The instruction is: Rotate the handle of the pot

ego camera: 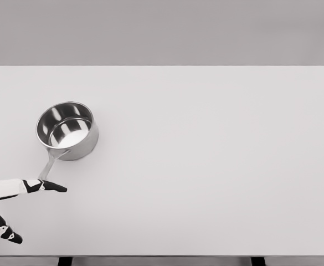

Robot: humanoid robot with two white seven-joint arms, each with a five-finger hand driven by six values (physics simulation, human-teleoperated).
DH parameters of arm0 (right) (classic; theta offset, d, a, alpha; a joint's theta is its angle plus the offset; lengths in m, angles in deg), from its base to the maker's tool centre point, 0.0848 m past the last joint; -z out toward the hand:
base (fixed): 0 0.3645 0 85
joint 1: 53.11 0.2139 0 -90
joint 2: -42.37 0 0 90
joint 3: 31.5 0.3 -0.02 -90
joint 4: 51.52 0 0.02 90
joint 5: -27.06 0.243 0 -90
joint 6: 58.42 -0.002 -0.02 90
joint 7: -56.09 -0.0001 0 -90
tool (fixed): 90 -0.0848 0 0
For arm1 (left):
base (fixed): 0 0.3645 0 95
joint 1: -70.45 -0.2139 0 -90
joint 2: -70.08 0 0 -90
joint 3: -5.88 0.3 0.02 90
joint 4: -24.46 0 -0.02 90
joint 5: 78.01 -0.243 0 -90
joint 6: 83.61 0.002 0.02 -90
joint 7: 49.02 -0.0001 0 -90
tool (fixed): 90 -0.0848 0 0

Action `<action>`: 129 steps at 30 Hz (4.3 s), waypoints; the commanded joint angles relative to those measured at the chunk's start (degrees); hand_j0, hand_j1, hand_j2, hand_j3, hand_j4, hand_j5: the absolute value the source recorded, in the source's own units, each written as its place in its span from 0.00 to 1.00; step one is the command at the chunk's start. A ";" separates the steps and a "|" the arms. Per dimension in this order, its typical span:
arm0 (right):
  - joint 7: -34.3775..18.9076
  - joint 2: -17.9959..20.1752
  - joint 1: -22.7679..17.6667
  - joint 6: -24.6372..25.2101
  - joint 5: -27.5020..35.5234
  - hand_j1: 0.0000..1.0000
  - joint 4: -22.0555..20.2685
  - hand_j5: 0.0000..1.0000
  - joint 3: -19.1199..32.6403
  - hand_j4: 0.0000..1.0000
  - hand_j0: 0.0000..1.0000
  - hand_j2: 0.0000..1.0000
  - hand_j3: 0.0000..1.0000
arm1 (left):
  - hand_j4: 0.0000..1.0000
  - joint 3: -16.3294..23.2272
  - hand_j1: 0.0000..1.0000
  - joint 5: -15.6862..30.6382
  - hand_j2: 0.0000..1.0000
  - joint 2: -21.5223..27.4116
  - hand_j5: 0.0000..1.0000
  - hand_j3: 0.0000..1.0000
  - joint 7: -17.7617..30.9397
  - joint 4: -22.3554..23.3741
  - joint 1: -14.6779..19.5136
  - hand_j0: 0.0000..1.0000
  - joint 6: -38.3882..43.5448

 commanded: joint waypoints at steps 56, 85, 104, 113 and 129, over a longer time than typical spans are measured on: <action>-0.01 0.00 0.00 -0.01 0.00 1.00 0.01 1.00 -0.01 1.00 1.00 1.00 1.00 | 1.00 0.08 1.00 -4.52 1.00 -12.93 1.00 1.00 -0.01 0.27 35.59 1.00 0.12; -0.01 0.00 0.00 -0.01 0.00 1.00 0.01 1.00 0.08 1.00 1.00 1.00 1.00 | 1.00 33.92 1.00 17.01 1.00 -16.10 1.00 1.00 -0.01 -0.09 45.53 1.00 0.12; -0.01 0.00 0.00 -0.01 0.00 1.00 0.01 1.00 -0.01 1.00 1.00 1.00 1.00 | 1.00 33.83 1.00 16.92 1.00 -11.97 1.00 1.00 -3.28 -0.26 36.65 1.00 0.12; -0.01 0.00 0.00 -0.01 0.00 1.00 0.01 1.00 0.08 1.00 1.00 1.00 1.00 | 1.00 33.83 1.00 16.75 1.00 -11.70 1.00 1.00 -3.72 -0.26 31.38 1.00 0.12; -0.01 0.00 0.00 -0.01 0.00 1.00 0.01 1.00 -0.01 1.00 1.00 1.00 1.00 | 1.00 32.33 1.00 15.43 1.00 -8.72 1.00 1.00 -4.95 0.09 22.59 1.00 0.12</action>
